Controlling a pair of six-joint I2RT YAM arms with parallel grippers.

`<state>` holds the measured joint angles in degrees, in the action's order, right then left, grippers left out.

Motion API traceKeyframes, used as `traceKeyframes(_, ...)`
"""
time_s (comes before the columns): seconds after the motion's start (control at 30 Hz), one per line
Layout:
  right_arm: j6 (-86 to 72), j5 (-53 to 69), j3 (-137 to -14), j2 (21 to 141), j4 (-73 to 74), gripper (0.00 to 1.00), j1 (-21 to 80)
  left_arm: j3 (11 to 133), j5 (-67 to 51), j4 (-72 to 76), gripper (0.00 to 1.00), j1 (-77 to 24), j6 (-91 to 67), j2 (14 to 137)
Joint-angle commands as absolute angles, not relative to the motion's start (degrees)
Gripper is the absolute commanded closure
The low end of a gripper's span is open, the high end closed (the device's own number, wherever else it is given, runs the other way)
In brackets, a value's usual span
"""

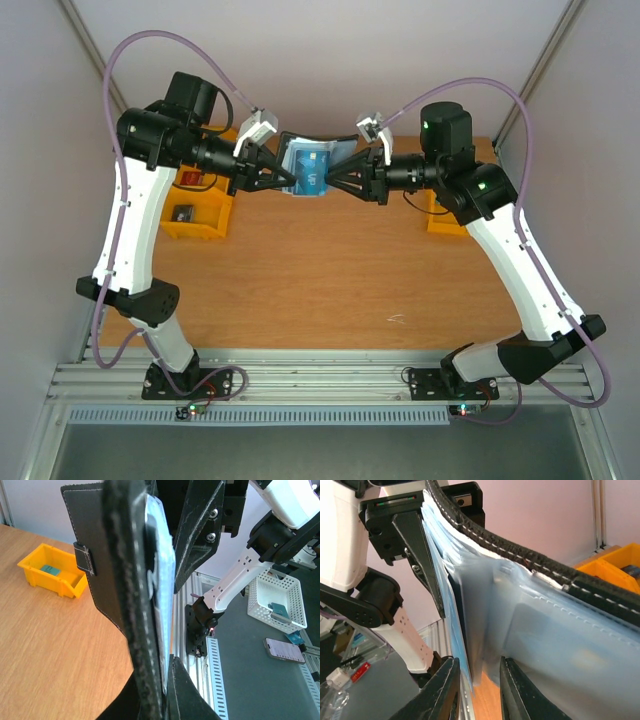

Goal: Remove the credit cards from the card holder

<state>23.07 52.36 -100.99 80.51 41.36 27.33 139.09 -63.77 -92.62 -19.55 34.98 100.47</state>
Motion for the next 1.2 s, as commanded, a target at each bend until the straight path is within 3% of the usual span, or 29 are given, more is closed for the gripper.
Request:
traceKeyframes(0.0,21.6,52.0,-102.5,80.7,39.0,0.80,27.4,140.6,-66.7,-92.6,1.00,-19.5,35.7,99.1)
traceKeyframes(0.2,20.5,49.4,-102.1,81.0,36.8,0.84,27.5,140.5,-67.3,-93.2,1.00,-19.5,36.4,99.1)
traceKeyframes(0.5,19.4,52.6,-102.9,82.9,34.2,0.78,29.4,140.4,-67.4,-93.3,1.00,-19.6,36.7,99.2)
traceKeyframes(0.7,19.6,56.4,-102.4,82.4,33.7,0.98,29.4,140.3,-66.8,-93.2,1.00,-19.6,36.6,99.2)
traceKeyframes(0.87,21.9,54.8,-101.8,81.6,37.9,0.99,28.7,140.1,-64.8,-91.2,0.99,-19.6,34.3,99.1)
traceKeyframes(1.03,23.2,53.6,-100.6,80.1,40.5,0.99,27.0,139.9,-65.0,-91.3,0.87,-19.6,33.8,99.1)
traceKeyframes(1.17,23.1,54.1,-100.9,79.7,40.5,0.99,26.9,139.6,-65.4,-90.9,1.00,-19.6,33.3,99.1)
